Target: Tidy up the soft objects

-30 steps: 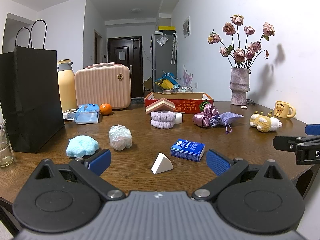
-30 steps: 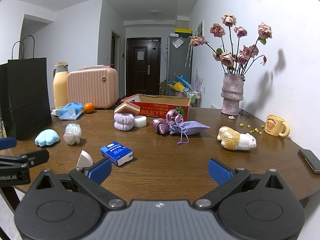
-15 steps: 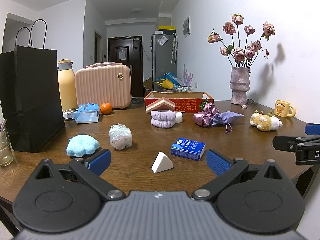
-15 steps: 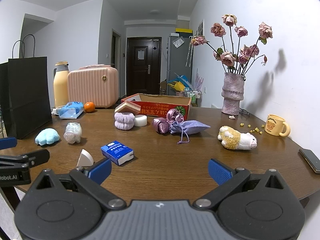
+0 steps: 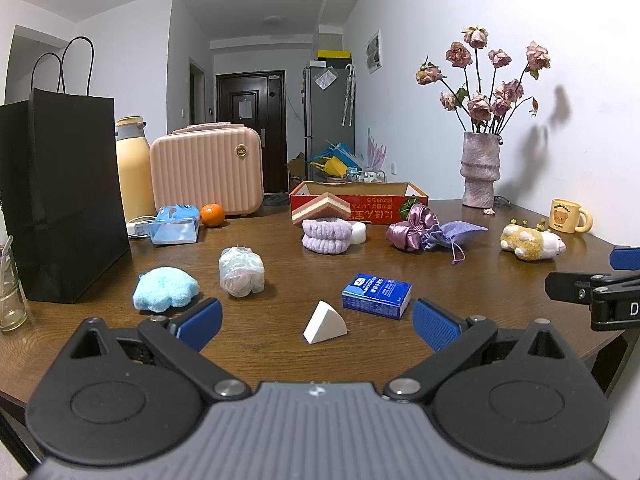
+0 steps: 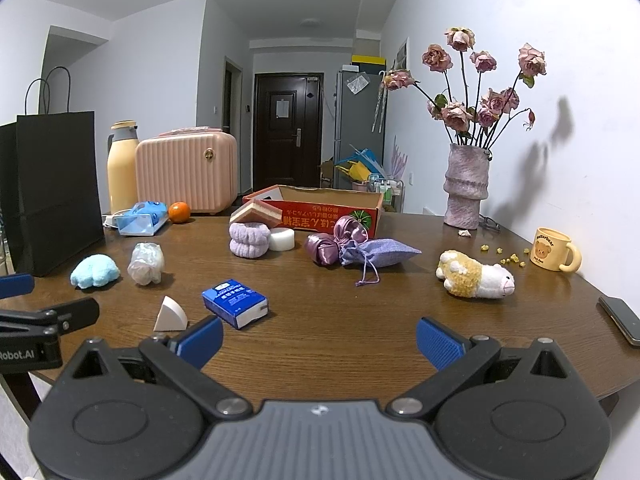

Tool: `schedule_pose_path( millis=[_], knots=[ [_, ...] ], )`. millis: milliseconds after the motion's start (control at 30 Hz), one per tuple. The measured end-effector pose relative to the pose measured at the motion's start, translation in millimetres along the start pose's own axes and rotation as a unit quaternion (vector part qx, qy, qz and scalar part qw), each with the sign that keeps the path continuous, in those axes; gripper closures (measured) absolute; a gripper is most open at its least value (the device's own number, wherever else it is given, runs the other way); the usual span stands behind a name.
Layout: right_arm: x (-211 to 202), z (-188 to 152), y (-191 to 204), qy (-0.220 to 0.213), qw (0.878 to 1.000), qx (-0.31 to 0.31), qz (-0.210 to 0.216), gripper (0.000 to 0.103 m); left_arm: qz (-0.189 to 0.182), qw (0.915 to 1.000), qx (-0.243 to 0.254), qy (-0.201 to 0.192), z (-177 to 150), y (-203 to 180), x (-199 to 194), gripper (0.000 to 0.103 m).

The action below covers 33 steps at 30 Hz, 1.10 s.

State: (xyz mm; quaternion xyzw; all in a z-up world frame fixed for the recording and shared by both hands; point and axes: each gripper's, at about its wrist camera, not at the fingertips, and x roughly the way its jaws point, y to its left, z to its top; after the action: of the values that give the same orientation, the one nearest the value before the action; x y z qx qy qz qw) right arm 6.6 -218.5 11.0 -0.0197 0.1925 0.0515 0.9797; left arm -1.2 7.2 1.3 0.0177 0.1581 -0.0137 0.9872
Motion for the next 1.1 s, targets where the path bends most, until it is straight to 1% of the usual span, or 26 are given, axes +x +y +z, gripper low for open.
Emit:
schedule_pose_path(
  millis=[800, 967, 1100],
  knots=[
    [1, 1, 3, 0.001, 1.000, -0.002, 0.000, 0.000, 0.000, 1.0000, 0.001, 0.000, 0, 0, 1, 0.000],
    [3, -1, 9, 0.002, 1.000, -0.008, 0.003, 0.000, -0.002, 1.0000, 0.001, 0.001, 1, 0, 0, 0.000],
    [12, 0, 6, 0.010, 1.000, -0.009, 0.005, 0.000, -0.005, 1.0000, 0.005, 0.004, 1, 1, 2, 0.000]
  ],
)
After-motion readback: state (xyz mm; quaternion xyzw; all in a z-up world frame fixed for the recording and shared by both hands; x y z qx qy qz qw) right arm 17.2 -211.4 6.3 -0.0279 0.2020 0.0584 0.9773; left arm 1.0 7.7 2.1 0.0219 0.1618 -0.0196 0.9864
